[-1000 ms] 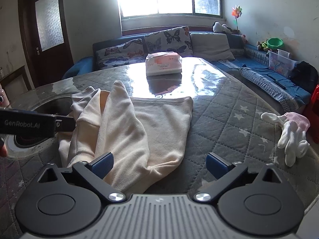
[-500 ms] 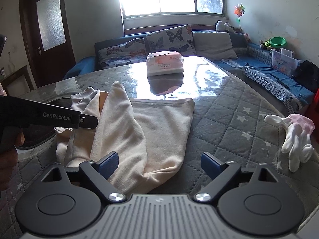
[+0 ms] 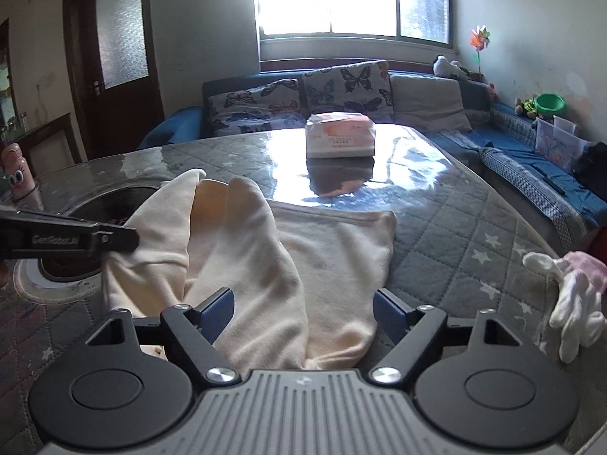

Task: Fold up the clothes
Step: 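Close the right gripper on the sweatshirt edge while the left gripper holds its edge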

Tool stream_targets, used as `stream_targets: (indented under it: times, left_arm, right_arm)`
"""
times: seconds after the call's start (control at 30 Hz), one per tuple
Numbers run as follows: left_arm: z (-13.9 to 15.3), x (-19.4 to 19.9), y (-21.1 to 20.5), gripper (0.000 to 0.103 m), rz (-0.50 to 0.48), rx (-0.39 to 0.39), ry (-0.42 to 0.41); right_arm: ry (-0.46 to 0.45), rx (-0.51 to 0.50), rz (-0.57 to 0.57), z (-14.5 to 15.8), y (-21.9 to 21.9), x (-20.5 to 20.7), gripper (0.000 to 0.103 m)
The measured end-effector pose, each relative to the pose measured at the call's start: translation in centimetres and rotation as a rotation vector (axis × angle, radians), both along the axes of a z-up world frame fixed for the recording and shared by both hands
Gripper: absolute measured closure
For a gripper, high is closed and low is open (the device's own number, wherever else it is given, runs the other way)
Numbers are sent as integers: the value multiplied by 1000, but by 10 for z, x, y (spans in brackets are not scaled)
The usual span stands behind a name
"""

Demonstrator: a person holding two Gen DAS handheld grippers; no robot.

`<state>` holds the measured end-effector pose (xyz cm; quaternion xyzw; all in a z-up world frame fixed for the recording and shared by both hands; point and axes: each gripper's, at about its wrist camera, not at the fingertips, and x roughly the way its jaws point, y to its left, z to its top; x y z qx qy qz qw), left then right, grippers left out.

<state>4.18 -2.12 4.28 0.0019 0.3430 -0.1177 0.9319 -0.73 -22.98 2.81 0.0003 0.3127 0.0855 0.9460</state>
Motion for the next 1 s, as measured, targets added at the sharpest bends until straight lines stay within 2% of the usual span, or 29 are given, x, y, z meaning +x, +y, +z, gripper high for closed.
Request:
stream_targets:
  times: [0.33,0.57,0.8,1.0]
  left_arm:
    - [6,-45,56,101,120,-10,-3]
    - [-7,-75,91,101,197,11,60]
    - [-17,-106,104,101,204,35,129]
    - [-24,-123,104,100,162,60,182]
  right_arm:
    - [-6,-45,144,4,34,15,27]
    - [7,-74,181,1,47,40,30]
    - [56,-79,191,-13,53,72,42]
    - [76,-78,252,-24,72,76,52]
